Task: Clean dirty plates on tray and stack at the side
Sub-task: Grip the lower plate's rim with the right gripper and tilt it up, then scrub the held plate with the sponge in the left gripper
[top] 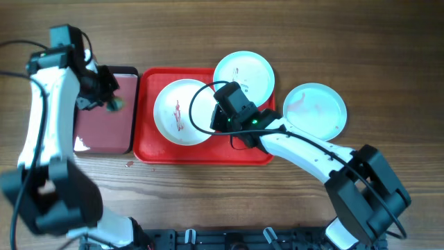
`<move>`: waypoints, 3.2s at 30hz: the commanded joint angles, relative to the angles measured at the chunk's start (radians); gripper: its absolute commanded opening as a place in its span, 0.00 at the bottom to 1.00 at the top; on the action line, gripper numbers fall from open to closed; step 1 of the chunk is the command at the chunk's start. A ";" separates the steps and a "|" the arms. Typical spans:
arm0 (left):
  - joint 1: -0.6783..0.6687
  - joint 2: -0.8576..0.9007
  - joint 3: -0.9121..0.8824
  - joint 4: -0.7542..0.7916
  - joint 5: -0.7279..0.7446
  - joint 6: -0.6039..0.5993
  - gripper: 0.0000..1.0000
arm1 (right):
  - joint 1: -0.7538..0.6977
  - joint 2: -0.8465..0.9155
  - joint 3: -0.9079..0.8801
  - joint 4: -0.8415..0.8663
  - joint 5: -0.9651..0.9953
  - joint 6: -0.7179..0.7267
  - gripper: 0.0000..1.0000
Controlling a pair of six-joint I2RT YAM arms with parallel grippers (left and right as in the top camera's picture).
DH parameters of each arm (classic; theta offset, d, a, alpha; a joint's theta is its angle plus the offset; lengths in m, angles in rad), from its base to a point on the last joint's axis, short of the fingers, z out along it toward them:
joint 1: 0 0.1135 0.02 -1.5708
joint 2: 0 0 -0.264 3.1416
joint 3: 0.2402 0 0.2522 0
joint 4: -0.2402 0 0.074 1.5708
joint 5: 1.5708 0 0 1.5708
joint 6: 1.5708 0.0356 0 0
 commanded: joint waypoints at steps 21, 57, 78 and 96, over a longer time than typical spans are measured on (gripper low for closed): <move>-0.128 -0.143 0.027 -0.020 0.009 -0.029 0.04 | -0.058 0.272 0.288 -0.285 -0.064 -0.398 0.22; -0.398 0.140 -0.509 0.608 0.317 0.056 0.04 | -0.054 0.316 0.282 -0.213 -0.243 -0.356 0.04; -0.420 0.139 -0.533 0.435 0.294 0.136 0.04 | -0.054 0.316 0.281 -0.207 -0.243 -0.360 0.04; -0.338 0.139 -0.534 0.459 -0.350 -0.150 0.04 | -0.054 0.316 0.281 -0.212 -0.243 -0.363 0.05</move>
